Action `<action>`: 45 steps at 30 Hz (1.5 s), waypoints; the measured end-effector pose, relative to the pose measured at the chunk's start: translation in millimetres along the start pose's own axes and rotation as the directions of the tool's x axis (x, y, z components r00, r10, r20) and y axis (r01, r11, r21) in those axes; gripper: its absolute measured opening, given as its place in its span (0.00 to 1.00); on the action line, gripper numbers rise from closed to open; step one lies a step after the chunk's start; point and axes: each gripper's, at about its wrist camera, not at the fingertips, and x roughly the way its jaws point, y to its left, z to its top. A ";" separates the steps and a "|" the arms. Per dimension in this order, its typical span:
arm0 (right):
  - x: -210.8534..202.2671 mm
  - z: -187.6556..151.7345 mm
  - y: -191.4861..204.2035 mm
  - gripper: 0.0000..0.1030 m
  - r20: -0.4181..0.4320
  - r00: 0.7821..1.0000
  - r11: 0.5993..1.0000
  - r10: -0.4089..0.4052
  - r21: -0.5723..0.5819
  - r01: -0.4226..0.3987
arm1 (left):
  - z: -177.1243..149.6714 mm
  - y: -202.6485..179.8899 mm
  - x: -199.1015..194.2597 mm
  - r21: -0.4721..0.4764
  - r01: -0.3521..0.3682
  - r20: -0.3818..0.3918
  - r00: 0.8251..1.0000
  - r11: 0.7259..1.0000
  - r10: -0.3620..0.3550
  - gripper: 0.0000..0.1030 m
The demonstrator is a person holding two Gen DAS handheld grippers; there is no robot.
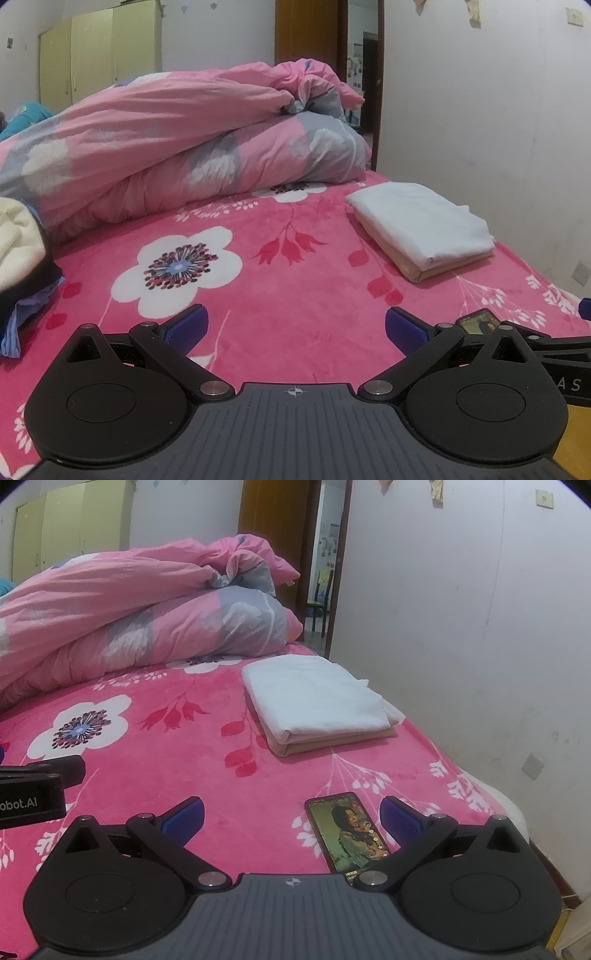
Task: Fold clothes
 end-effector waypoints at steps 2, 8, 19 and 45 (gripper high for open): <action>0.3 0.3 0.3 1.00 -0.001 1.000 1.000 -0.001 0.001 0.001 | 0.0 -0.4 0.2 0.001 -0.001 0.000 1.000 1.000 0.001 1.00; 1.2 1.2 0.3 1.00 -0.002 1.000 1.000 0.000 0.000 0.000 | -0.6 -0.3 0.2 0.002 -0.001 -0.002 1.000 1.000 0.001 1.00; 2.2 2.1 0.5 1.00 -0.001 1.000 1.000 -0.001 0.001 0.001 | 0.0 -1.2 0.5 0.010 -0.004 0.002 1.000 1.000 0.004 1.00; 7.3 5.0 11.0 1.00 -0.004 1.000 1.000 0.000 -0.019 0.000 | 0.5 6.2 6.9 -0.002 -0.008 -0.003 1.000 1.000 0.008 1.00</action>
